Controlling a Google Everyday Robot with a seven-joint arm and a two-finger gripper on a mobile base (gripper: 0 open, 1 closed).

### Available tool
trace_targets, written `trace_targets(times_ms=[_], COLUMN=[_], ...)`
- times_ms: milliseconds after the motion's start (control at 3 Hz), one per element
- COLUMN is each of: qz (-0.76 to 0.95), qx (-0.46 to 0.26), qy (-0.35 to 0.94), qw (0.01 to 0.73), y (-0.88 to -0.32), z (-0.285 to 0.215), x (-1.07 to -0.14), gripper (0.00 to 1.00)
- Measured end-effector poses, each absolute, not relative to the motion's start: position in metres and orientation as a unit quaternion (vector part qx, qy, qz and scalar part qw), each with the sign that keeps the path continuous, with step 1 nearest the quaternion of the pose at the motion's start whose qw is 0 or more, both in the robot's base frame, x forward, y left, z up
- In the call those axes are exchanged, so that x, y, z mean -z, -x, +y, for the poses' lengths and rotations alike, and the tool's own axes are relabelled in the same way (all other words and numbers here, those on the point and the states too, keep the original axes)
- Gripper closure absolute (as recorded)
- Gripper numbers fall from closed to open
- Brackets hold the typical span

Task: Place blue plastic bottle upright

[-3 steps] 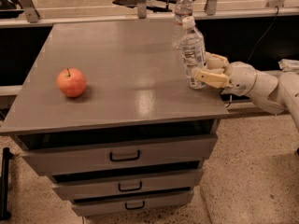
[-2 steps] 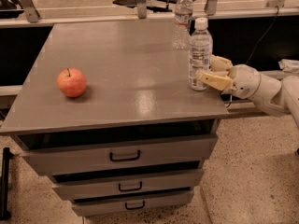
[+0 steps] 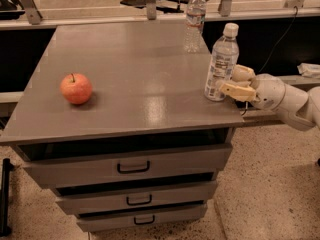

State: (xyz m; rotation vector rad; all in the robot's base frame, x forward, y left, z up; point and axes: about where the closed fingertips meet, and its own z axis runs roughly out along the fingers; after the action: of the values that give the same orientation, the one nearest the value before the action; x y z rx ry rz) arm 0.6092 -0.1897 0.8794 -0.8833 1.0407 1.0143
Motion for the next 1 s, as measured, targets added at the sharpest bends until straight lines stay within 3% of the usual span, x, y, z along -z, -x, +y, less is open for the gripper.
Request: trace_targets(times_ms=[333,667,1000], qz=[0.463,0.462,0.463], qx=[-0.447,-0.45,-0.45], qy=[0.393,0.397,0.404], qw=[0.657,0.653,0.648], y=[-0.6079,-0.6097,-0.6113], z=[-0.1926,-0.1907,-0.1891], x=[-0.8808,-0.8824,-0.8864], gripper=[0.09,0.0,0.0])
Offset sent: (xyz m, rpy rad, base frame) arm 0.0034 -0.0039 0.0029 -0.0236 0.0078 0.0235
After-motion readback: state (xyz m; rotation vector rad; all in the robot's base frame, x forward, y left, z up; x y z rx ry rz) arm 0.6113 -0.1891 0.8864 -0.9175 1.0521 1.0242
